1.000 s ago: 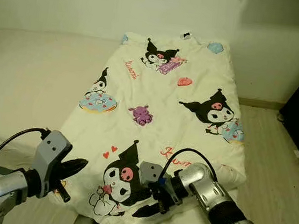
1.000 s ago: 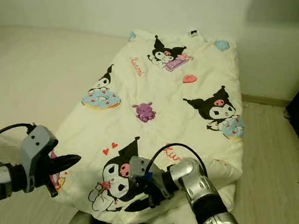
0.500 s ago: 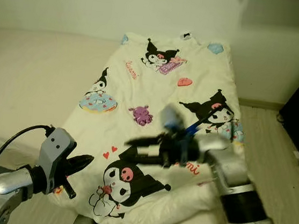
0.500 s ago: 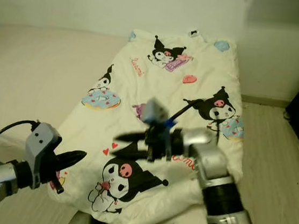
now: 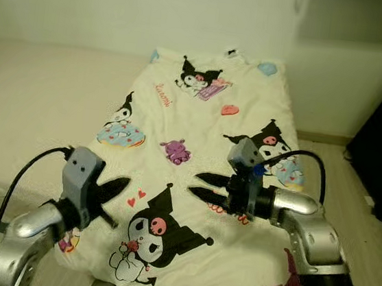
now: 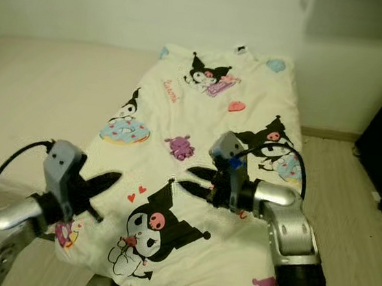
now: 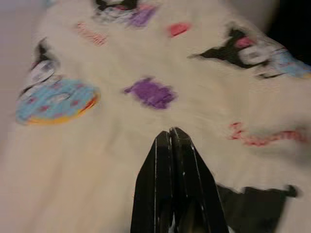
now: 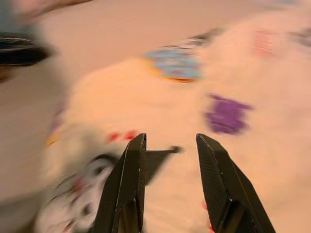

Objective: Clean up the room

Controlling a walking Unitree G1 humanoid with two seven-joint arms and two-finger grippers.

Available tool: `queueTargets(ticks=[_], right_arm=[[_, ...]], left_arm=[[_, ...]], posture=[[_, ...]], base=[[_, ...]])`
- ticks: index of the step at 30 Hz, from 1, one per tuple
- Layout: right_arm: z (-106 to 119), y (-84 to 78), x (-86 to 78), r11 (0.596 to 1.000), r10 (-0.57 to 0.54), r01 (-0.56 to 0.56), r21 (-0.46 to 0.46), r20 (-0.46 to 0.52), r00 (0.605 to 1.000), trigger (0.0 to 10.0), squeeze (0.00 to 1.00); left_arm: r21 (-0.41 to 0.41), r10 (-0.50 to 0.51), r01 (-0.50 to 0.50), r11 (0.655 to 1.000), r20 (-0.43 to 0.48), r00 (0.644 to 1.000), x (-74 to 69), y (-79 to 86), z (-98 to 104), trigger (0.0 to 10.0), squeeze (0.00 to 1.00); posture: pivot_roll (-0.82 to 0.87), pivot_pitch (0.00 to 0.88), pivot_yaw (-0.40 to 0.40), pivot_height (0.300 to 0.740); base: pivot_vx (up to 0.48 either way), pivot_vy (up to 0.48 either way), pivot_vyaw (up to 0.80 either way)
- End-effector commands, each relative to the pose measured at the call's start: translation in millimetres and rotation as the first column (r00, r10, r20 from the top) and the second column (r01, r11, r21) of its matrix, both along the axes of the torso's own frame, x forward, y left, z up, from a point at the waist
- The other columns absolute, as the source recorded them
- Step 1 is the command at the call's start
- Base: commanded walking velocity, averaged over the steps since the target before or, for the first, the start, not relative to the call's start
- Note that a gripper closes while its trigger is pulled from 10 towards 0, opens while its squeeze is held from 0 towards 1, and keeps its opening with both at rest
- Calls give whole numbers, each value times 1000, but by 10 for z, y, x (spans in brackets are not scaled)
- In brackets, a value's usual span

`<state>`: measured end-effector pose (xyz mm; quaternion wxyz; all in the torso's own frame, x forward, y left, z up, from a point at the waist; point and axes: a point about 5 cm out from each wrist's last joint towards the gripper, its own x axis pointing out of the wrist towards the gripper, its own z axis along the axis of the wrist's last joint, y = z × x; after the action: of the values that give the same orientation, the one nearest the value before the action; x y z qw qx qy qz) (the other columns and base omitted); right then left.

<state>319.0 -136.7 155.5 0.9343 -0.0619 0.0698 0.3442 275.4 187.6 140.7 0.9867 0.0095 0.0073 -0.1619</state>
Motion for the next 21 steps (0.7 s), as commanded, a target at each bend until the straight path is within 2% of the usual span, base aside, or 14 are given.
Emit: queueTargets(ticks=[1,2,4,10,13,15,21], right_arm=[[-160,-54,10,985,-171,171,5,-14,985,10000,0],[-160,-54,10,985,-171,171,5,-14,985,10000,0],[-293,-43,-34,965,-260,260,-25,3,966,10000,0],[-466,10,-180,959,-282,282,16,-3,959,10000,0],[-468,-19,-186,945,-328,328,21,29,944,10000,0],[-469,-102,-211,902,-430,425,77,67,900,10000,0],[-494,-125,-238,869,-493,486,93,80,866,10000,0]], left_arm=[[35,141,-140,990,-46,989,11,81,-117,10000,0],[35,141,-140,990,-46,989,11,81,-117,10000,0],[19,216,-215,976,-19,976,36,58,-115,10000,0],[-33,273,-272,962,15,962,36,14,-55,10000,0],[-33,263,-263,964,19,964,31,-16,-61,10000,0],[-8,242,-242,970,24,970,47,-95,-88,10000,0],[13,221,-221,975,29,975,56,-181,-108,10000,0]], posture=[[-83,88,55,587],[-83,88,55,587],[-92,83,48,587],[-92,81,47,587],[-91,78,48,587],[-92,75,49,592],[-98,72,54,607]], base=[[0,0,0],[0,0,0],[0,0,0],[0,0,0],[0,0,0],[0,0,0],[0,0,0]])
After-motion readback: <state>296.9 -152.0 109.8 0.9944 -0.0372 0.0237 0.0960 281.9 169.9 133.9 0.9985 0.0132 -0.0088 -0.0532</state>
